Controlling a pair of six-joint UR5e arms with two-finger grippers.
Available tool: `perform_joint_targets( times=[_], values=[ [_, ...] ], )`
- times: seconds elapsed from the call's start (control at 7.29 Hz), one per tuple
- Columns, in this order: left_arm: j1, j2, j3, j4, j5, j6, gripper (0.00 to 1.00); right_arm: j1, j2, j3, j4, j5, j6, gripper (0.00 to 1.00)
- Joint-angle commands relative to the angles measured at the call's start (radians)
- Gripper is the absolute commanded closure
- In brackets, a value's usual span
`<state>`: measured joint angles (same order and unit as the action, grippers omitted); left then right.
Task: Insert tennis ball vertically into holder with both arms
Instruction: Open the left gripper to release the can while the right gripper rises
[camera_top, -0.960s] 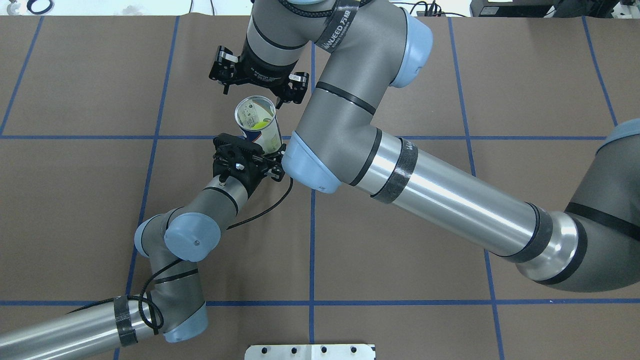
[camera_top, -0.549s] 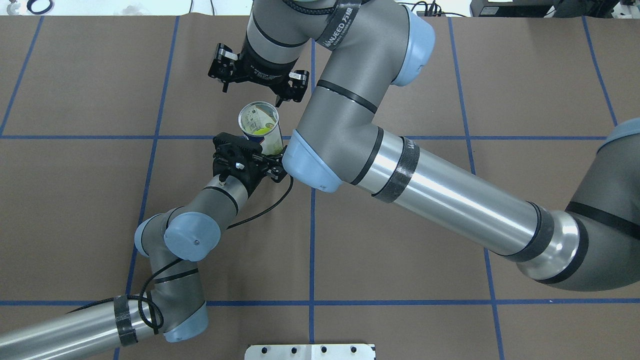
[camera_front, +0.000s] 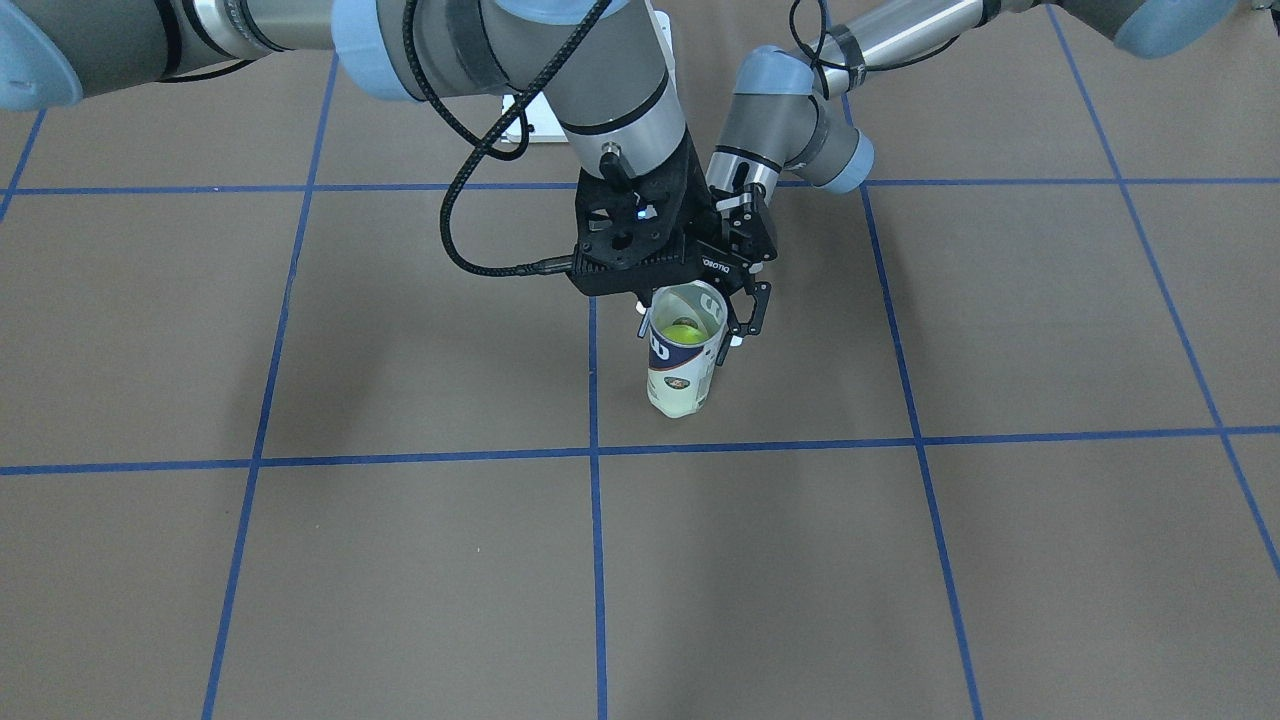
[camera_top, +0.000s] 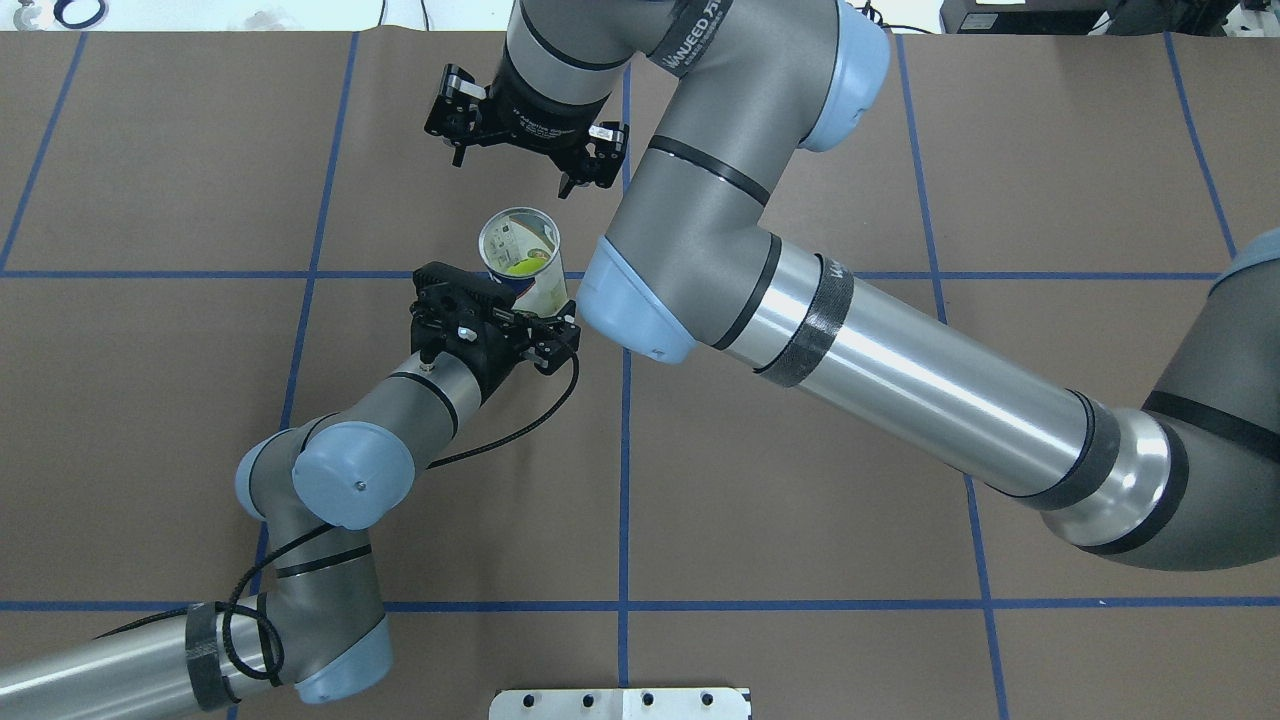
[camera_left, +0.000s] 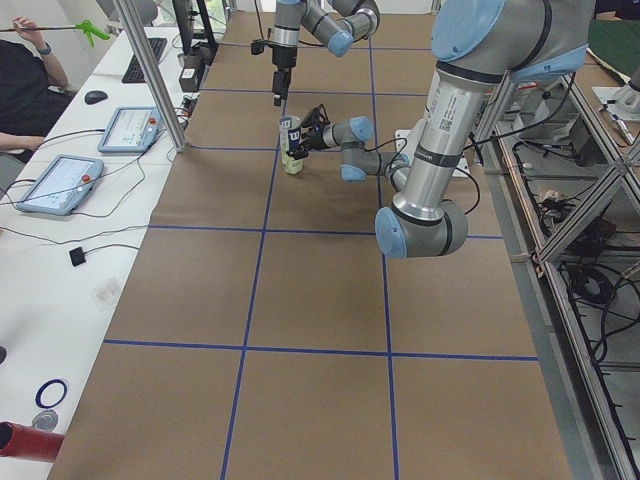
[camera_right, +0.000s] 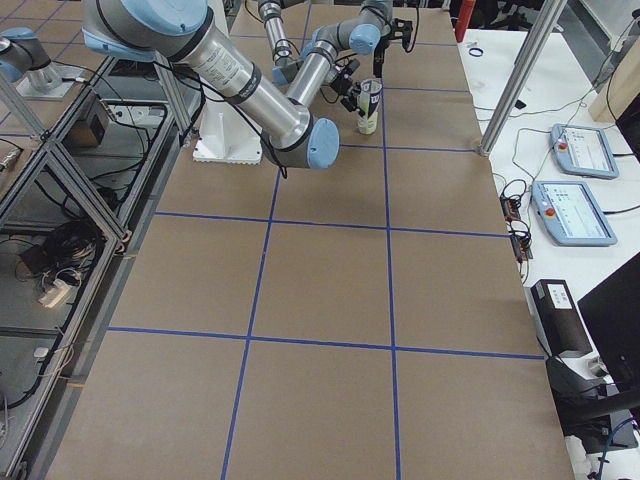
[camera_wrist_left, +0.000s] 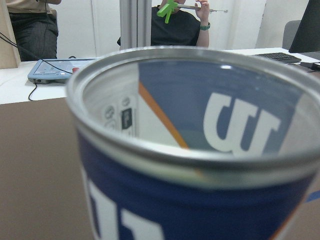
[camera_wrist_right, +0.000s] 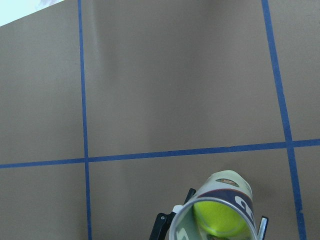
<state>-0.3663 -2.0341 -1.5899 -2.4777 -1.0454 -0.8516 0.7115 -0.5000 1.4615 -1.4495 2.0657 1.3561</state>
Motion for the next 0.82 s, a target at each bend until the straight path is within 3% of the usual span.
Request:
perform_joint_targets(
  times=[0.0, 0.41, 0.69],
  values=[
    [0.001, 0.076, -0.123, 0.14, -0.01, -0.003, 0.0, 0.014, 0.001, 0.002, 0.0, 0.013, 0.0, 0.01],
    [0.09, 0.21, -0.249, 0.143, -0.019, -0.009, 0.0, 0.065, -0.003, 0.005, 0.0, 0.076, -0.005, 0.01],
    [0.099, 0.352, -0.393, 0.158, -0.202, -0.009, 0.0, 0.159, -0.053, 0.017, 0.0, 0.179, -0.028, 0.01]
  ],
)
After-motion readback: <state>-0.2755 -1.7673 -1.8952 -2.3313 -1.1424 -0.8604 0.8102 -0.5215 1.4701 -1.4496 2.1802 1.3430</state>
